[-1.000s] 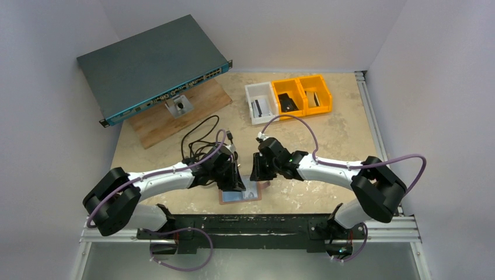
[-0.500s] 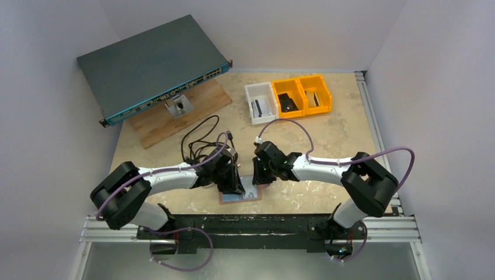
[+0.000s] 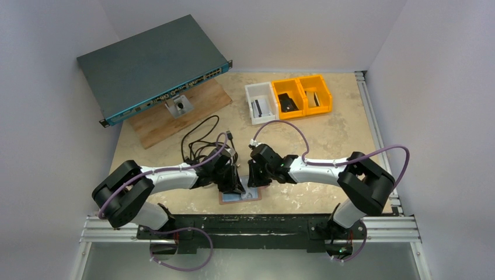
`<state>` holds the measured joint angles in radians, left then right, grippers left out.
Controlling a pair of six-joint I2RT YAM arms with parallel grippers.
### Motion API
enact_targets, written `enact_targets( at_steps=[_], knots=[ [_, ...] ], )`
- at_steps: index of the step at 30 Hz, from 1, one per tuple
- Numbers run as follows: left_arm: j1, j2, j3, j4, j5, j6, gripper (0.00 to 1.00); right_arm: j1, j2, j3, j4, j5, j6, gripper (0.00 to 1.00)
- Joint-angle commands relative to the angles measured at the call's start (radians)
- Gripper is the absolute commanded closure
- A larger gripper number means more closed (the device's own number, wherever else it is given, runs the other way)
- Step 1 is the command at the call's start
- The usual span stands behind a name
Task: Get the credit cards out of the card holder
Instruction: Remove the credit card from the card holder.
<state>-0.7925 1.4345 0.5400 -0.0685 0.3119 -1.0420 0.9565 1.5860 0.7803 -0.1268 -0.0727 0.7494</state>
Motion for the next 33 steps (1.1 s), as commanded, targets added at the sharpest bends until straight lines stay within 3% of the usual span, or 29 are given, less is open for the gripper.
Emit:
enact_targets(
  at_steps=[1,20,28,33],
  knots=[
    [0.014,-0.030,-0.033,0.034,-0.011,-0.012,0.80,0.001,0.027,-0.020,-0.028,0.014,0.017,0.93],
    [0.051,-0.052,-0.096,0.191,0.090,-0.084,1.00,-0.014,0.014,-0.064,-0.005,0.003,0.035,0.93],
    [0.062,-0.085,-0.093,0.144,0.082,-0.075,1.00,-0.028,-0.052,-0.045,-0.078,0.069,0.020,0.73],
    [0.068,-0.101,-0.080,0.094,0.070,-0.055,1.00,-0.052,-0.057,-0.050,-0.081,0.072,0.006,0.67]
  ],
)
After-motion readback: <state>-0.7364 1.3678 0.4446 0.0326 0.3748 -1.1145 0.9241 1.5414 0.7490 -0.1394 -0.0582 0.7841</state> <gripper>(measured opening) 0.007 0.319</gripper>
